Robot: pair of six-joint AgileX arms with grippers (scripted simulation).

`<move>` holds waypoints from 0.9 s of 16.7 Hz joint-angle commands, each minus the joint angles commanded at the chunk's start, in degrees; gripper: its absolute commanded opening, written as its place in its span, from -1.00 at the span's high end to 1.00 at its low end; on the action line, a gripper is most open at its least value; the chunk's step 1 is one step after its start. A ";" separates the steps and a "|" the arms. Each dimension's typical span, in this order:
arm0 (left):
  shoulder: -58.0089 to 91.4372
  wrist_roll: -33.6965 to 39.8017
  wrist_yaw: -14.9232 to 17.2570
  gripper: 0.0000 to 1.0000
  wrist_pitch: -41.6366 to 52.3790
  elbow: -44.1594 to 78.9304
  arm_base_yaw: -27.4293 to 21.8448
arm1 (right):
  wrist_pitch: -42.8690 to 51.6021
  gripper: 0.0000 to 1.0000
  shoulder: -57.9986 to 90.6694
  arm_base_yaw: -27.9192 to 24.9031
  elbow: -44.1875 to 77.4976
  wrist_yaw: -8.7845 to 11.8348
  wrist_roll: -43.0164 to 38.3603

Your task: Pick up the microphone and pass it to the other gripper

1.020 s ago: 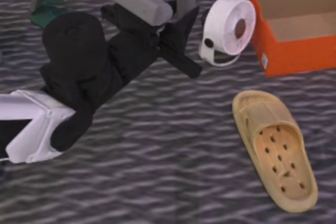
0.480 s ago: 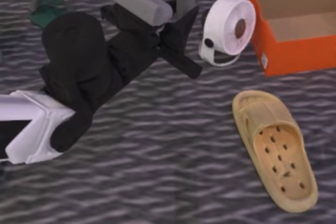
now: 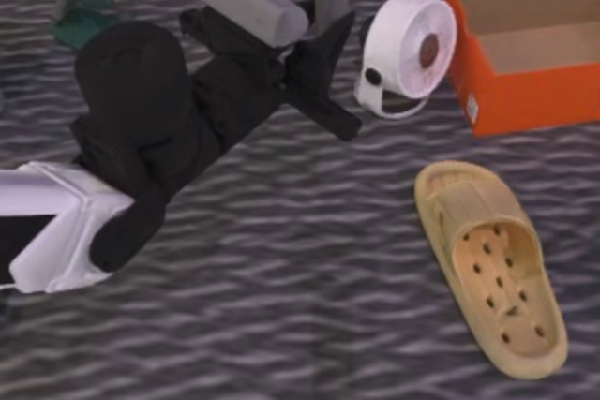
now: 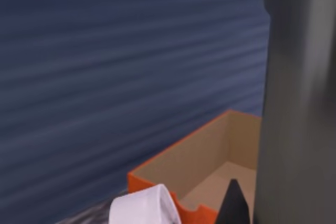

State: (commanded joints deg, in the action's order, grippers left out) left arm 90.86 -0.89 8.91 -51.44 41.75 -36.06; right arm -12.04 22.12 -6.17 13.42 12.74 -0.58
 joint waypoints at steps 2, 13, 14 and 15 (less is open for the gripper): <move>0.00 0.00 0.00 1.00 0.00 0.00 0.00 | -4.56 -1.00 10.97 -2.44 5.10 5.06 -0.27; 0.00 0.00 0.00 1.00 0.00 0.00 0.00 | -25.05 -1.00 54.39 -13.23 27.97 27.22 -1.55; 0.00 0.00 0.00 1.00 0.00 0.00 0.00 | -25.80 -1.00 55.56 -13.60 28.80 27.96 -1.55; 0.00 0.00 0.00 1.00 0.00 0.00 0.00 | -26.20 -1.00 56.14 -13.80 29.24 28.35 -1.55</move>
State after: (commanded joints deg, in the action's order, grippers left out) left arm 90.86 -0.89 8.91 -51.44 41.75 -36.06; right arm -38.24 78.26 -19.96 42.66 41.10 -2.13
